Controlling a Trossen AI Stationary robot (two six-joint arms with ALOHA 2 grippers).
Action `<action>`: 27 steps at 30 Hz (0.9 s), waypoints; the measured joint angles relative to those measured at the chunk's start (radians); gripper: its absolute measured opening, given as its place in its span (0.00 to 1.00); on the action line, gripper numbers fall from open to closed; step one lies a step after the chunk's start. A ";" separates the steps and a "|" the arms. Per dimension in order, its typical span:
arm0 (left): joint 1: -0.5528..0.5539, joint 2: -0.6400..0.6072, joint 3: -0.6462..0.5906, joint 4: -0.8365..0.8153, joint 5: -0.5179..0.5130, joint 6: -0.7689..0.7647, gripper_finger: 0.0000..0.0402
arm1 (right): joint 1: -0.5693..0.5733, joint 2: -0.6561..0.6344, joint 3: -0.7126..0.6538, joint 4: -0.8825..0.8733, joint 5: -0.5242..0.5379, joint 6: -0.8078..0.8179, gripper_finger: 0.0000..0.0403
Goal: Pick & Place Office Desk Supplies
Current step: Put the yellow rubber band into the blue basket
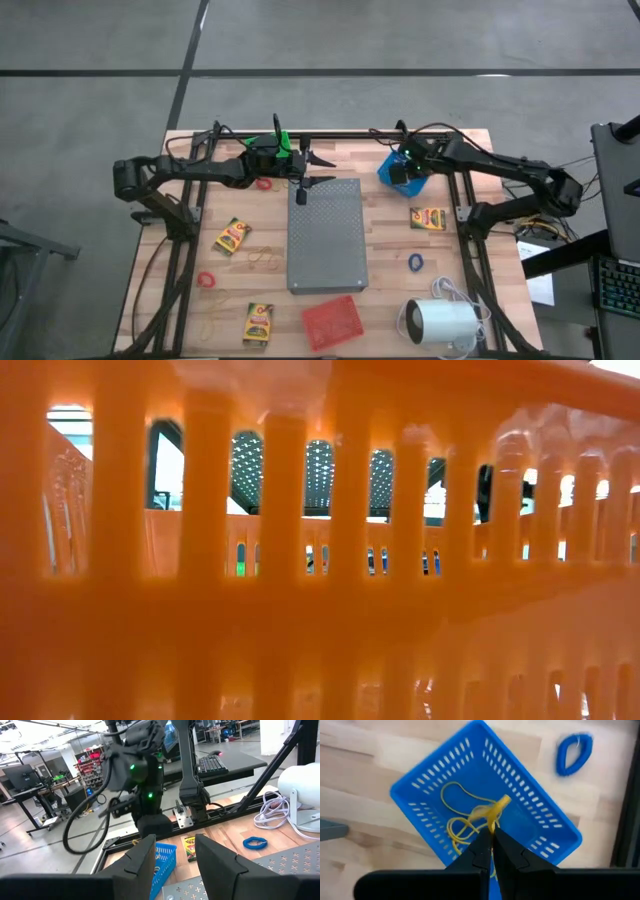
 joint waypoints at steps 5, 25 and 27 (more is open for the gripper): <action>0.000 0.000 0.000 -0.007 0.000 0.000 0.36 | -0.038 0.055 0.000 -0.009 -0.067 -0.005 0.02; 0.000 0.000 0.000 -0.045 -0.005 0.003 0.35 | -0.051 0.296 0.000 -0.005 -0.066 -0.097 0.02; 0.000 0.000 0.000 -0.045 -0.008 0.003 0.35 | -0.051 0.300 0.000 -0.005 -0.066 -0.120 0.02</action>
